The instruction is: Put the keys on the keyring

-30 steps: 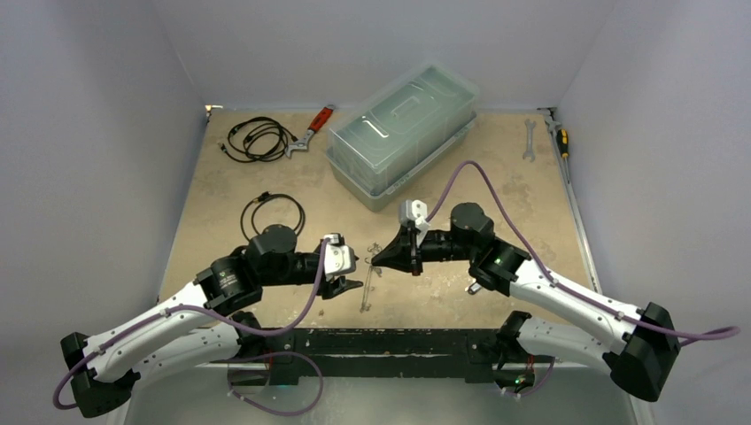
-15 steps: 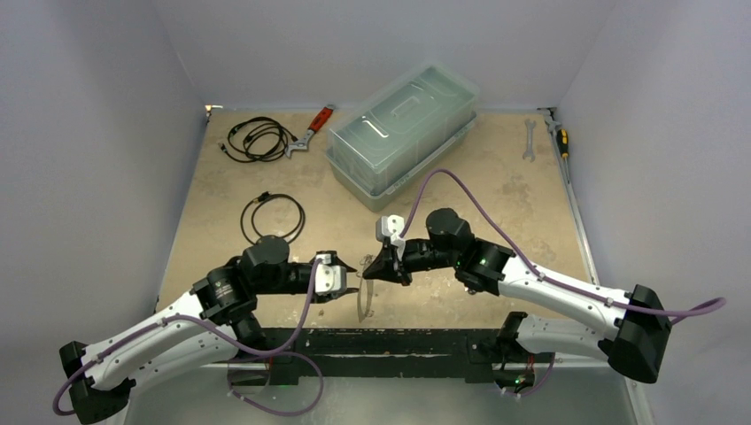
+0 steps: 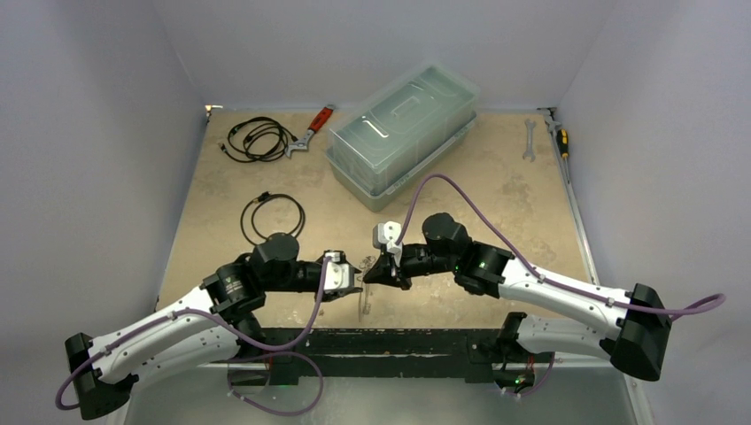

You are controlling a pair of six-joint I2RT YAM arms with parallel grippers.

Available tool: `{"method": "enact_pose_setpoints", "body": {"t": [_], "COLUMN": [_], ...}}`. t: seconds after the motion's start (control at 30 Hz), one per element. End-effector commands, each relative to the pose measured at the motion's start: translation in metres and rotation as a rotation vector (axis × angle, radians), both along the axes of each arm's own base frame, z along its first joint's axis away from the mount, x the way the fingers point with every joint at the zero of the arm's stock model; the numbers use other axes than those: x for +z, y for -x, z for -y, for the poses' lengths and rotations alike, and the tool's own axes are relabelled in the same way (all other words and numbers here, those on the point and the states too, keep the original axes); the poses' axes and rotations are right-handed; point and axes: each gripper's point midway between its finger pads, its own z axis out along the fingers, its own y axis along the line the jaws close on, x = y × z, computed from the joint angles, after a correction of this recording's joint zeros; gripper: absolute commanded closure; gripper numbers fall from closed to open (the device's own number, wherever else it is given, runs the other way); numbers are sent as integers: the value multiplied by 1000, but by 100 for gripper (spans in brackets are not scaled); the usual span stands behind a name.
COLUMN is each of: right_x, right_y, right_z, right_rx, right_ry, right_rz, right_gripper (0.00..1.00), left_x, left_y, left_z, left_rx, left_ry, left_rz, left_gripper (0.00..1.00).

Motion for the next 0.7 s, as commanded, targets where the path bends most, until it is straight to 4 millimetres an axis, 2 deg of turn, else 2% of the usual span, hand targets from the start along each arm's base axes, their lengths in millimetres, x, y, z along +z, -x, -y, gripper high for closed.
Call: {"method": "enact_pose_setpoints", "body": {"t": [0.0,0.1,0.23,0.37,0.67], "right_x": [39,39,40,39,40], "right_y": [-2,-1,1,2,7], "right_z": [-5,-5,-5,-6,-6], "right_rx": [1,4,10,16,33], "right_ry": [-89,-90,-93,-91,-94], "right_rz": [77,79,79,76,74], "right_gripper": [100,100,100,100,100], "left_x": [6,20,27,24,13], "left_y": [-3,-3,1,0,-4], "left_z": [-8,-17,-20,-18,-8], "left_rx": [29,55,44,35,20], "left_ry": [-4,22,45,17,-27], "left_rz": [33,71,88,83,43], "left_gripper": [60,54,56,61,66]}}
